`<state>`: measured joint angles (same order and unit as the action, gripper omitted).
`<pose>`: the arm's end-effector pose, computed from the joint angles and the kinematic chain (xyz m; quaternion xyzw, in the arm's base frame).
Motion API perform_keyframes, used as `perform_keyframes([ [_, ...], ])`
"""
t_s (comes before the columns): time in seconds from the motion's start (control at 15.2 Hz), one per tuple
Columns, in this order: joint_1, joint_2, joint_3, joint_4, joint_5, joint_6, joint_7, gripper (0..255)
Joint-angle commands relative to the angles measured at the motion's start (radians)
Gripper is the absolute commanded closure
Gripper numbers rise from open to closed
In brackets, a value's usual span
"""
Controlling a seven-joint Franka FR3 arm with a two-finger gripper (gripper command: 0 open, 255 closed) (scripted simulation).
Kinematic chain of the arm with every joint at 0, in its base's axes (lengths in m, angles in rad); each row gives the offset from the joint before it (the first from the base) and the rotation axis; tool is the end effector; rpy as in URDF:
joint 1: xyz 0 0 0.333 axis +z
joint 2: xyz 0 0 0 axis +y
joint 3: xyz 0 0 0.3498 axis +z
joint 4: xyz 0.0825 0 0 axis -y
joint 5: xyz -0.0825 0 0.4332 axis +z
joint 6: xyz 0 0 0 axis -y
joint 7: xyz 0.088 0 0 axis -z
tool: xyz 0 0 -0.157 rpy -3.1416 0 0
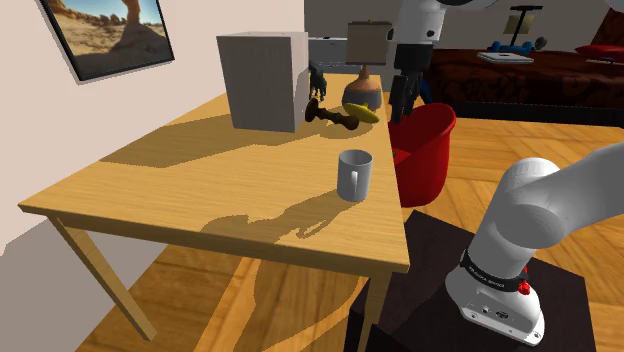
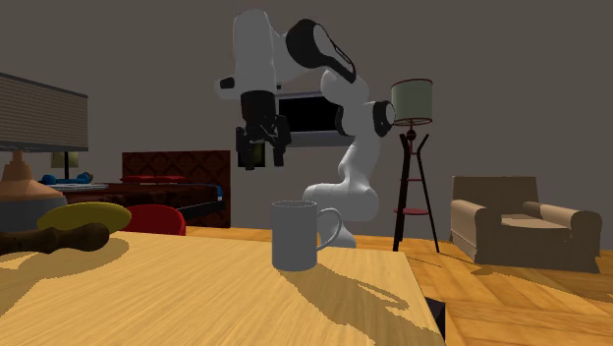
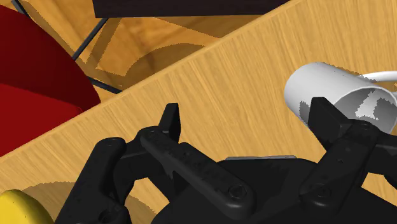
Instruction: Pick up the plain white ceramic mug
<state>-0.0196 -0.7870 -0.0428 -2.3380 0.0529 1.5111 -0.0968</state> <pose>0.3234 -0.0147 0.5693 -0.9986 -0.0248 0.0171 0.0429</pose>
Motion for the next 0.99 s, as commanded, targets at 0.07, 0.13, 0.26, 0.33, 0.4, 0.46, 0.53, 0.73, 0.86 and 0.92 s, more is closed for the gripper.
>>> perform_keyframes([
  [0.07, -0.001, 0.005, 0.028, -0.012, 0.015, 0.016, 0.045, 0],
  [0.13, -0.002, 0.012, 0.056, -0.023, 0.031, 0.032, 0.089, 0],
  [0.26, -0.003, 0.033, 0.111, -0.039, 0.06, 0.066, 0.177, 0],
  [0.33, -0.004, 0.047, 0.139, -0.044, 0.075, 0.083, 0.221, 0],
  [0.4, -0.004, 0.063, 0.165, -0.048, 0.088, 0.101, 0.265, 0],
  [0.46, -0.005, 0.081, 0.193, -0.049, 0.101, 0.119, 0.309, 0],
  [0.53, -0.006, 0.101, 0.22, -0.049, 0.113, 0.138, 0.352, 0],
  [0.73, -0.007, 0.124, 0.249, -0.061, 0.125, 0.171, 0.396, 0],
  [0.86, -0.006, 0.123, 0.252, -0.088, 0.128, 0.197, 0.395, 0],
  [0.92, -0.005, 0.123, 0.253, -0.101, 0.13, 0.211, 0.394, 0],
])
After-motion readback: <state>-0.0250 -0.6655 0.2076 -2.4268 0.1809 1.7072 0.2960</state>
